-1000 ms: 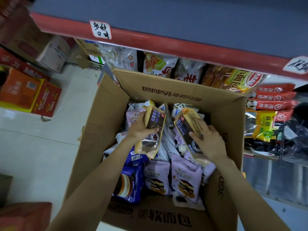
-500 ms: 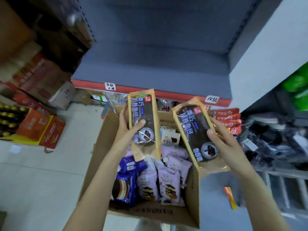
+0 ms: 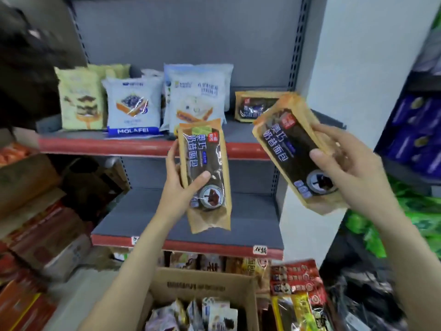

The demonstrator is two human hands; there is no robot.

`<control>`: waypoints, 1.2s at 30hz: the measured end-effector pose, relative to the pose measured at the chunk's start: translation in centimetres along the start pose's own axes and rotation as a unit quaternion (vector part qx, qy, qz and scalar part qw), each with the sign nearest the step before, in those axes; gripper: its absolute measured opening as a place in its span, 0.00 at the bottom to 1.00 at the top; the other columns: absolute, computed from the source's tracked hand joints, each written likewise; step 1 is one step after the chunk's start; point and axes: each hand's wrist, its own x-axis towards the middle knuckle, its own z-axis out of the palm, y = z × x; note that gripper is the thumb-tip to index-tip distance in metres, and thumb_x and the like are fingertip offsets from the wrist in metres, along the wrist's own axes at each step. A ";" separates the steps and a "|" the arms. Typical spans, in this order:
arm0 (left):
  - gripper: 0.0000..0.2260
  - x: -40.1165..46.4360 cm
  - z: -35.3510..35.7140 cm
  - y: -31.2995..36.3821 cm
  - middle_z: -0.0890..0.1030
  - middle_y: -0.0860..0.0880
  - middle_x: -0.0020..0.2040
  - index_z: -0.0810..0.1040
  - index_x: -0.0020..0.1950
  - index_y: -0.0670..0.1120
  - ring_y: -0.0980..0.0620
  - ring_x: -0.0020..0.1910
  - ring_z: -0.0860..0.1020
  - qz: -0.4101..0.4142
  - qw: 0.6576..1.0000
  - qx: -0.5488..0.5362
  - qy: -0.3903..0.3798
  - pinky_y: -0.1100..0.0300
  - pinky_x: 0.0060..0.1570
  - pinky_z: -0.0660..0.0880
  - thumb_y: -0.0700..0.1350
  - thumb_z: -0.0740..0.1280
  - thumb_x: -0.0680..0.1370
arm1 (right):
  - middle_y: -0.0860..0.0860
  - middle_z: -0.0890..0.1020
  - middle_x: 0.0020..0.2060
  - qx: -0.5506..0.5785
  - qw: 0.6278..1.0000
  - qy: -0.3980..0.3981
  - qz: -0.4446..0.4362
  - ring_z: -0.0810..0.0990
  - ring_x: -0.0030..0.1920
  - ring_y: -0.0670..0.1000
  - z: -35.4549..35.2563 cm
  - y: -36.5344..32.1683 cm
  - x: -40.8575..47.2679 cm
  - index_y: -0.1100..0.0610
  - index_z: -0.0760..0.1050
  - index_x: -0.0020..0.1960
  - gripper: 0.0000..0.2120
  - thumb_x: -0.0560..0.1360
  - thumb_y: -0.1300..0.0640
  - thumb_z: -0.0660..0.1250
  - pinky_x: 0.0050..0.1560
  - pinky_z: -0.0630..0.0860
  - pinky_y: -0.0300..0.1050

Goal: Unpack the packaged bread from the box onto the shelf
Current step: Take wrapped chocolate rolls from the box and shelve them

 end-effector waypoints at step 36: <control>0.14 10.8 11.1 5.1 0.74 0.52 0.58 0.71 0.61 0.51 0.54 0.58 0.72 0.053 0.956 0.280 0.074 0.53 0.57 0.72 0.54 0.62 0.78 | 0.47 0.75 0.61 -0.129 0.958 -0.203 -0.156 0.73 0.61 0.49 0.4 6.2 19.7 0.44 0.70 0.67 0.26 0.71 0.56 0.72 0.60 0.68 0.44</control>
